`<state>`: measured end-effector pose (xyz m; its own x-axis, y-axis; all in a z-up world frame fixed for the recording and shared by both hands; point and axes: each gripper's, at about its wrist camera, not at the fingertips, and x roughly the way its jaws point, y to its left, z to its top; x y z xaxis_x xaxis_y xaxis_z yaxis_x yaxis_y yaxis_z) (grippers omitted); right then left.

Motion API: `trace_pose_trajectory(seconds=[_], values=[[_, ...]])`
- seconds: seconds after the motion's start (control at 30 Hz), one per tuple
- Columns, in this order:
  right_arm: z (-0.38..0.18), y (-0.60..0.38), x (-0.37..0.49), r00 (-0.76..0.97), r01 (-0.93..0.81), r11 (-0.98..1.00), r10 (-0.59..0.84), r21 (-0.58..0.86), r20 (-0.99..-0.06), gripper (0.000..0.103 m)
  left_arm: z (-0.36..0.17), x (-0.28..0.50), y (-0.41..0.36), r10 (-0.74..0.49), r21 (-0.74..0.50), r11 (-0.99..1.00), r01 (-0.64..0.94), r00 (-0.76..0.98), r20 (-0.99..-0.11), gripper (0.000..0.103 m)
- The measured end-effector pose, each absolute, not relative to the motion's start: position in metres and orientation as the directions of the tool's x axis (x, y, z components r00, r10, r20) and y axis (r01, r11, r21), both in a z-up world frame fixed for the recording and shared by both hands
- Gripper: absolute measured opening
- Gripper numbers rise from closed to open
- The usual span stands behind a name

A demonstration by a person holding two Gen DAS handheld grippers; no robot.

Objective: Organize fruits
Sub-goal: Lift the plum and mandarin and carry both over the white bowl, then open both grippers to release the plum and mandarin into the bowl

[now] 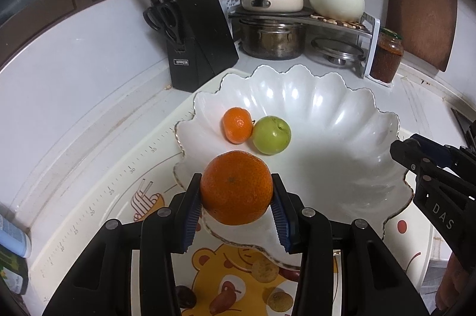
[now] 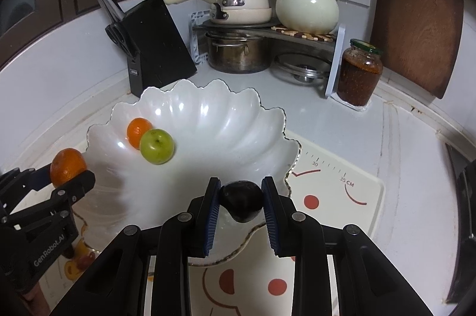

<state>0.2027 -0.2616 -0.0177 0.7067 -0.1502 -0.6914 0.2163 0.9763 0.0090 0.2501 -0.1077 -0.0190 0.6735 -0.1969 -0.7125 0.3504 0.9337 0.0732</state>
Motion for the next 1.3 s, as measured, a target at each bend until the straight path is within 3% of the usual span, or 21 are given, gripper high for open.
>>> trace_pose_trajectory(seconds=[0.7, 0.73, 0.77, 0.8, 0.83, 0.9, 0.97, 1.2, 1.3], values=[[-0.027, -0.252, 0.209, 0.687, 0.166, 0.986, -0.109, 0.009, -0.718, 0.030, -0.037, 0.255, -0.110, -0.219, 0.035, 0.927, 0.375, 0.613, -0.759, 0.045], [-0.027, -0.252, 0.209, 0.685, 0.165, 0.986, -0.109, 0.008, -0.720, 0.031, -0.037, 0.255, -0.109, -0.222, 0.033, 0.926, 0.376, 0.614, -0.758, 0.049], [-0.027, -0.252, 0.209, 0.684, 0.167, 0.986, -0.109, 0.010, -0.722, 0.031, -0.036, 0.254, -0.108, -0.223, 0.030, 0.928, 0.371, 0.618, -0.754, 0.062], [-0.027, -0.253, 0.209, 0.681, 0.171, 0.985, -0.111, 0.010, -0.724, 0.034, -0.034, 0.253, -0.106, -0.219, 0.029, 0.932, 0.361, 0.627, -0.748, 0.073], [-0.027, -0.253, 0.209, 0.679, 0.176, 0.984, -0.113, 0.011, -0.725, 0.038, -0.033, 0.252, -0.104, -0.217, 0.030, 0.935, 0.354, 0.634, -0.742, 0.074], [-0.025, -0.254, 0.207, 0.687, 0.193, 0.981, -0.128, 0.010, -0.716, 0.061, -0.030, 0.252, -0.102, -0.214, 0.031, 0.936, 0.350, 0.639, -0.739, 0.074], [-0.022, -0.256, 0.205, 0.696, 0.215, 0.977, -0.150, 0.005, -0.703, 0.069, -0.029, 0.252, -0.101, -0.208, 0.036, 0.938, 0.344, 0.643, -0.737, 0.074], [-0.018, -0.258, 0.202, 0.696, 0.233, 0.973, -0.163, 0.005, -0.700, 0.071, -0.023, 0.248, -0.094, -0.189, 0.035, 0.951, 0.308, 0.665, -0.723, 0.090], [-0.016, -0.258, 0.199, 0.697, 0.247, 0.969, -0.179, -0.001, -0.694, 0.079, -0.020, 0.246, -0.093, -0.176, 0.047, 0.953, 0.298, 0.676, -0.716, 0.091]])
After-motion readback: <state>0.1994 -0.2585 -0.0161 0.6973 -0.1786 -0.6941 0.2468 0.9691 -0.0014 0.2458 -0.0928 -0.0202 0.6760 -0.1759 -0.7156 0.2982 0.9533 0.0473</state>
